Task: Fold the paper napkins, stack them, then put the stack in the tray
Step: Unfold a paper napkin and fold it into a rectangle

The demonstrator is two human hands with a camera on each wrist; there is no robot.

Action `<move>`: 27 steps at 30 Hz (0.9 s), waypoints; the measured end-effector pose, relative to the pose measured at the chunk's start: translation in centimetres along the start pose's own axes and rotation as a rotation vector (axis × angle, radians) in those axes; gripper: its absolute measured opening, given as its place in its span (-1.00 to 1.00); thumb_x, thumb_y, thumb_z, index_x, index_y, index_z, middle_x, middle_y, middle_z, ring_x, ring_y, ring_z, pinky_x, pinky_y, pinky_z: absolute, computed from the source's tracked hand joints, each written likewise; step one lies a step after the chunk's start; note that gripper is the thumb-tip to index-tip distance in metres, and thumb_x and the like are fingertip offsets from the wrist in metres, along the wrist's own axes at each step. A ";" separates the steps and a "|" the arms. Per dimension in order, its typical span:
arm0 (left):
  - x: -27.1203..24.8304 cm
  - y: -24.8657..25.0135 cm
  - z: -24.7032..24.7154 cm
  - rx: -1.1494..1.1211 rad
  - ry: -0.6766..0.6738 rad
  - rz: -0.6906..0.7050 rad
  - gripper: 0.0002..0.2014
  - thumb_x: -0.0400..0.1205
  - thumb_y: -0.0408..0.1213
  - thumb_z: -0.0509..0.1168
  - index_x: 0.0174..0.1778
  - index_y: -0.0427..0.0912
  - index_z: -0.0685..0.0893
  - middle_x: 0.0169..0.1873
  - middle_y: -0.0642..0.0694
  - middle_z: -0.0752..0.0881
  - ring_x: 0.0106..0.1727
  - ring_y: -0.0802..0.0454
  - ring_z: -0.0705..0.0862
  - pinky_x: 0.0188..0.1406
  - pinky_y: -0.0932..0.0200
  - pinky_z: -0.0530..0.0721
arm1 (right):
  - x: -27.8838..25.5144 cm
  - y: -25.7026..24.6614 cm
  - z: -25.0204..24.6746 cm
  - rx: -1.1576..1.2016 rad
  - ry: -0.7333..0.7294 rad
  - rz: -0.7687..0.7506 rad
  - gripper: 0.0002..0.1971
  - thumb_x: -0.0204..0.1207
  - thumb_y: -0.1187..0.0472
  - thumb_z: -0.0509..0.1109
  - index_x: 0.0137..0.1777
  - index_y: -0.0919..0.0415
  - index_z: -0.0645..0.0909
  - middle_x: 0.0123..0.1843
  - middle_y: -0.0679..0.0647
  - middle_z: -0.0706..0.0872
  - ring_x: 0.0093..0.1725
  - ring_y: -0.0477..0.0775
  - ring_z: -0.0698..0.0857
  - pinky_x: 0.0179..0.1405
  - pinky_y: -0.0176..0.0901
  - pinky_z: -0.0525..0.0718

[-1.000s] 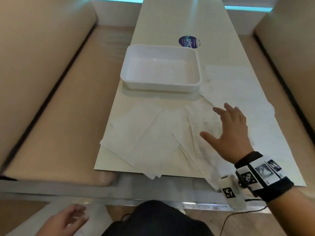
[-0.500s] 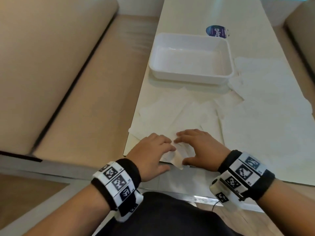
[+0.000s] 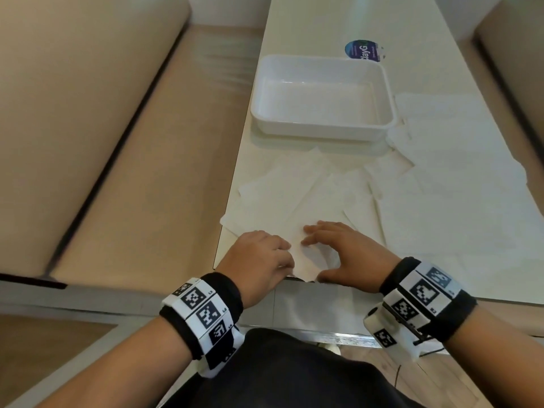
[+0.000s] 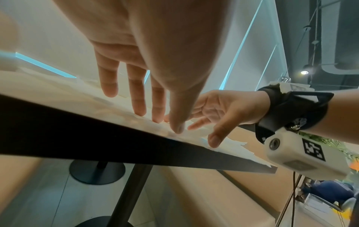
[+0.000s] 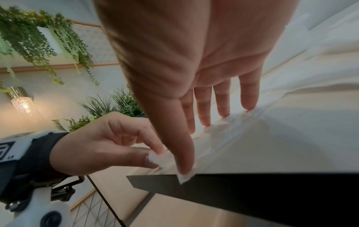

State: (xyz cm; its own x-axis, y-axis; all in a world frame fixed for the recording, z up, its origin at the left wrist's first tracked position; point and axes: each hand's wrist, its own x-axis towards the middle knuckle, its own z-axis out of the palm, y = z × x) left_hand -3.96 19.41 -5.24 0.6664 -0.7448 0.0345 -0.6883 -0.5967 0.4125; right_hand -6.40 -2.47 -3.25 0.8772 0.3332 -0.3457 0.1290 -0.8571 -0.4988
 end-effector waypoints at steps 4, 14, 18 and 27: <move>0.3 0.2 -0.1 0.004 0.022 -0.033 -0.74 0.61 -0.06 0.10 -0.17 -0.01 0.69 -0.21 0.08 0.74 -0.21 -0.02 0.65 -0.06 -0.01 0.65 | 0.0 0.0 -0.1 0.022 0.009 -0.025 -0.69 0.45 0.00 0.48 0.21 -0.11 0.65 0.56 -0.16 0.42 0.61 -0.09 0.22 0.55 -0.16 0.23; -0.1 1.0 -1.5 -0.188 0.061 -0.192 -0.63 0.57 0.12 0.26 0.20 0.01 0.60 -0.04 0.13 0.66 0.02 0.11 0.57 0.01 0.17 0.51 | 0.3 -1.2 -1.5 0.235 0.288 -0.098 -0.89 0.63 0.07 0.32 0.04 0.06 0.59 -0.02 -0.23 0.72 0.02 -0.24 0.66 0.09 -0.23 0.59; -0.4 0.2 -2.3 -0.346 0.241 -0.288 -0.90 0.72 -0.16 0.21 -0.02 -0.06 0.59 -0.22 0.11 0.68 -0.18 0.15 0.62 -0.21 0.23 0.55 | 0.7 -0.9 -2.5 0.116 0.284 -0.156 -0.67 0.46 0.00 0.50 0.18 0.00 0.59 0.09 -0.23 0.70 0.09 -0.15 0.65 0.20 -0.21 0.52; -3.3 -3.6 -3.8 -0.805 0.473 -0.513 -0.77 0.73 -0.04 0.17 0.05 -0.15 0.52 -0.09 -0.04 0.80 0.00 -0.06 0.76 0.02 0.05 0.67 | 2.0 1.0 -5.2 0.188 0.331 0.031 -0.89 0.50 0.03 0.45 -0.06 0.02 0.67 -0.09 -0.15 0.73 -0.01 -0.11 0.65 0.04 -0.17 0.56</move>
State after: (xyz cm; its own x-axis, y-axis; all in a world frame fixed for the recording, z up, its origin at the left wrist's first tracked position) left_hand -2.55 25.13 -3.43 0.9856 -0.1652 -0.0360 -0.0163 -0.3044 0.9524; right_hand -2.16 -4.68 -0.33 0.9852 0.1369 -0.1031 0.0398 -0.7677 -0.6396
